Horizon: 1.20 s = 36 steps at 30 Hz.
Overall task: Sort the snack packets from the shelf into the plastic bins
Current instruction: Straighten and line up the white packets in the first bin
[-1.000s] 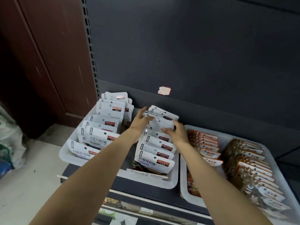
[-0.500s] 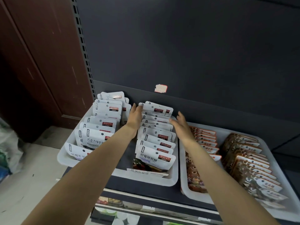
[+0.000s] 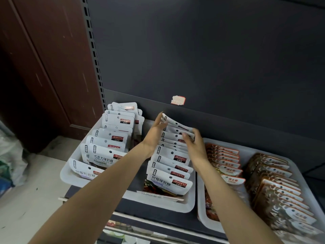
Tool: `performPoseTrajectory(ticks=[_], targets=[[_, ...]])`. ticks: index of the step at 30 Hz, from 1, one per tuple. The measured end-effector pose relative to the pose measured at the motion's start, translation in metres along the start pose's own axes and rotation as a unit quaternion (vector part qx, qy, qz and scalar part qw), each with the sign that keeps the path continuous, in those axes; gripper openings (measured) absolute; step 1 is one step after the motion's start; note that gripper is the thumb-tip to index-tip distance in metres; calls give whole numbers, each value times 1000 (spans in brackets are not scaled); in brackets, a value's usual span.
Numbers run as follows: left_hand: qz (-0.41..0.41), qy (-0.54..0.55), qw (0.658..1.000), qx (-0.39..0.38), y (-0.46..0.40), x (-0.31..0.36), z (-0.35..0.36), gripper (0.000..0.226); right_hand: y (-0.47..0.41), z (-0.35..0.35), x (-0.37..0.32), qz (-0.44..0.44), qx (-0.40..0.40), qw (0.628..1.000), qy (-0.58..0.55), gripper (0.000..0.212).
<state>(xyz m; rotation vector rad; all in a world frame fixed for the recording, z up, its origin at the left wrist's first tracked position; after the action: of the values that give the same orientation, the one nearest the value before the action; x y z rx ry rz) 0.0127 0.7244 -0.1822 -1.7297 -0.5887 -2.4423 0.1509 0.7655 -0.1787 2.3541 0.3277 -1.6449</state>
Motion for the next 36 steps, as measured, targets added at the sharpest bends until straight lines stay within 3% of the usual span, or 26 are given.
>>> performPoseTrajectory(ticks=[4,7,10,12,17,25,28,31,36], targets=[[-12,32,999,26,12,-3,0,51,10,7,8,47,-38,997,37,52],[-59,127,989,57,13,-7,-8,51,8,3,-1,94,-62,993,35,64],[-76,5,997,21,20,-8,-8,42,17,3,-2,114,-81,990,20,66],[-75,-13,997,-5,27,-13,-7,37,28,7,6,124,-76,989,-15,69],[-102,-36,994,10,37,-33,-19,68,48,10,22,148,-63,981,-109,63],[-30,-27,999,3,40,-19,-10,58,45,9,8,88,-48,985,-138,58],[-39,-58,997,10,43,-14,-9,62,48,12,0,72,-62,990,-101,64],[-60,-13,997,36,34,-9,-13,61,36,5,-6,89,-30,993,-68,70],[-56,-50,997,22,19,3,-5,56,14,0,-7,106,-59,992,17,60]])
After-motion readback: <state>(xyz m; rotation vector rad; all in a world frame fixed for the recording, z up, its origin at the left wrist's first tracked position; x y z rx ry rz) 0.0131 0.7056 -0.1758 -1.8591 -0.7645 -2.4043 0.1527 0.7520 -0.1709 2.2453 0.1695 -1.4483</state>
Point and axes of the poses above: each hand's wrist, its own y-axis away from the middle knuckle, its own z-axis out of the palm, x = y × z, the point moved 5 cm from there along -y, towards the middle knuckle, and after that the axes turned 3 degrees about y, right-handed, at the moved point
